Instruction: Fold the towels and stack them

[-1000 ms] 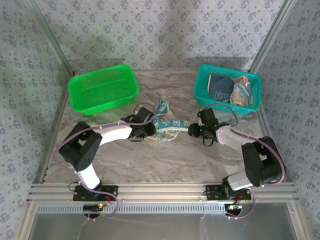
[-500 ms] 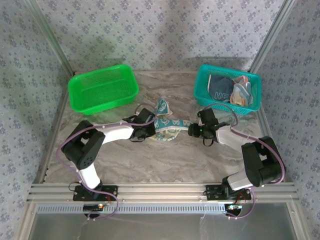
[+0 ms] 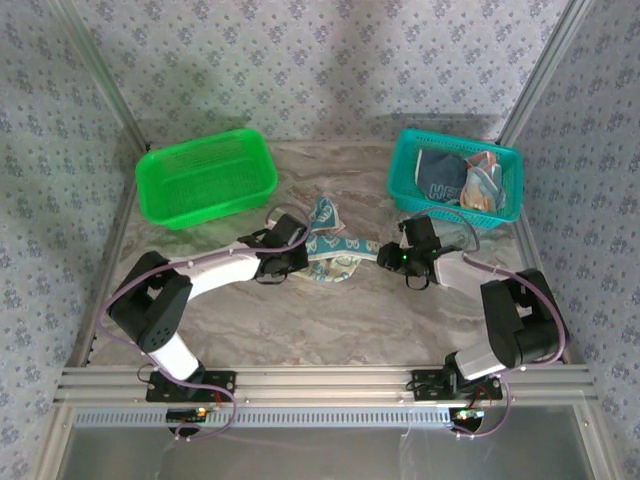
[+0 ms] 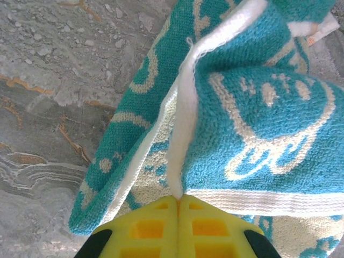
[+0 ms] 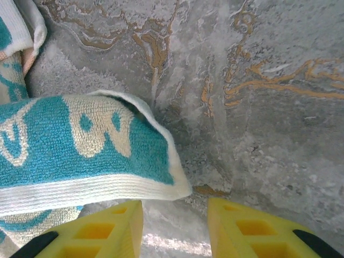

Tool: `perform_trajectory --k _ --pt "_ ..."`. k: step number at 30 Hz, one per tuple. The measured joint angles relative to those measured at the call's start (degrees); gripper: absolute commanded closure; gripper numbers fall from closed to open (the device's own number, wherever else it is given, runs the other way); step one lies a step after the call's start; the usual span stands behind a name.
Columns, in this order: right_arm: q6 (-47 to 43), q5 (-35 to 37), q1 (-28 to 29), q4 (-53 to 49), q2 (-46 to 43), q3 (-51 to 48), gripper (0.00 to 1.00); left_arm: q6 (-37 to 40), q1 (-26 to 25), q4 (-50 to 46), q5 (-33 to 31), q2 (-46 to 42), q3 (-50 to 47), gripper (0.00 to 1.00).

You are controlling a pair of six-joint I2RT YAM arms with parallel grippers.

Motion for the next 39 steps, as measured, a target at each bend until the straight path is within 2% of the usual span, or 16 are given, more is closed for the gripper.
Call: perform_trajectory --k 8,15,37,38,39 --pt "1.3 -1.9 -0.9 2.4 3.5 0.0 0.61 0.2 0.0 0.0 0.0 0.0 0.0 1.00" --pt "1.7 -2.9 -1.3 3.3 4.2 0.0 0.66 0.5 0.0 0.0 0.0 0.0 0.0 1.00" --pt "1.9 -4.2 -1.1 7.9 6.1 0.2 0.65 0.9 -0.2 -0.1 0.0 -0.7 0.0 1.00" --pt "1.9 -4.1 -1.1 7.9 6.1 0.2 0.66 1.0 -0.3 -0.1 0.0 -0.7 0.0 1.00" --pt "1.7 -3.9 -1.0 7.9 6.2 0.2 0.71 1.0 -0.3 -0.1 0.0 -0.7 0.0 1.00"
